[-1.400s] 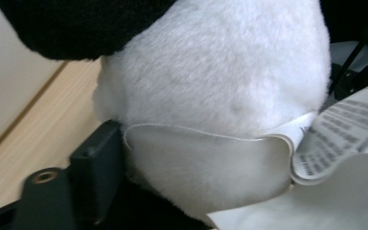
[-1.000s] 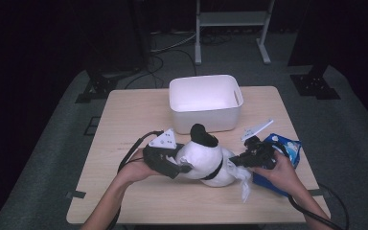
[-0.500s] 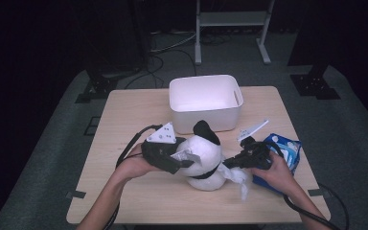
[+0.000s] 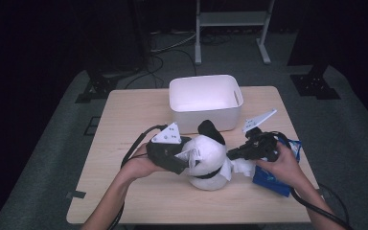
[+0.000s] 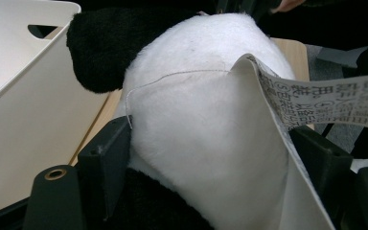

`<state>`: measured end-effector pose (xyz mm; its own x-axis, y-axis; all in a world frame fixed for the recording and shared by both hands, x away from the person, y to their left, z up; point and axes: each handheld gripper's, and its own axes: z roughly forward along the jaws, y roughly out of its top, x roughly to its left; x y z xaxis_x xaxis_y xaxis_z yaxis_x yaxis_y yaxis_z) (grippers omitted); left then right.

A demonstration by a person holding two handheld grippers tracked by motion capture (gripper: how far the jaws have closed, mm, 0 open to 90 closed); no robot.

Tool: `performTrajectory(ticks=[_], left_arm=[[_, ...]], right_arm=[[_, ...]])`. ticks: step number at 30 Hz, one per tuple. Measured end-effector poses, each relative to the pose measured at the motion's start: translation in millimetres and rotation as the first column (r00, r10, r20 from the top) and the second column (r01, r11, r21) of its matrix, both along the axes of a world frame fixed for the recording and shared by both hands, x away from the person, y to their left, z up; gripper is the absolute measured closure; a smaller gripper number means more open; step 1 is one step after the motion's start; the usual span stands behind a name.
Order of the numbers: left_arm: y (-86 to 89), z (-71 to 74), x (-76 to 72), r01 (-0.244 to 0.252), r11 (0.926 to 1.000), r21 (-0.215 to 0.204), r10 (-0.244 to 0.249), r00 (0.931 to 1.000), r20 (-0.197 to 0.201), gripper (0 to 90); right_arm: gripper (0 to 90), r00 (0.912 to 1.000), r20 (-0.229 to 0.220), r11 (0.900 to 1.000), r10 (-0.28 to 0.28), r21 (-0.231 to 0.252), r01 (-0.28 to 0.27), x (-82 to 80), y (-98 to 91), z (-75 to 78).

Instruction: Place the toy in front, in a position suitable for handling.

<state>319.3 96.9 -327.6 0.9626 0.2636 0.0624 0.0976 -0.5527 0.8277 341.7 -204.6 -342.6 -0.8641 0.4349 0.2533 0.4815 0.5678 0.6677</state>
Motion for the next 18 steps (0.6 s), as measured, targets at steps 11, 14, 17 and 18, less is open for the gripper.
performTrajectory(ticks=[11,14,17,18], left_arm=[[-11.0,4.1,-0.5,0.017,0.9997,0.019,-0.017,0.9998,0.012,23.2],[-12.3,4.8,0.1,0.018,0.9995,0.026,-0.018,0.9997,0.015,23.2],[-13.8,5.6,0.9,0.016,0.9994,0.03,-0.017,0.9998,0.011,23.2],[-14.7,5.9,1.3,0.017,0.9993,0.032,-0.018,0.9998,0.011,23.2]], right_arm=[[87.5,0.997,0.077,1.0,0.004,0.0,-0.004,-0.8,4.8,46.2],[87.5,0.9958,0.088,0.9997,0.023,-0.008,-0.022,-0.9,13.8,54.8],[87.5,0.9948,0.094,0.9992,0.038,-0.018,-0.037,-0.2,21.0,60.4],[87.5,0.9945,0.096,0.999,0.042,-0.018,-0.041,0.0,23.2,62.4]])
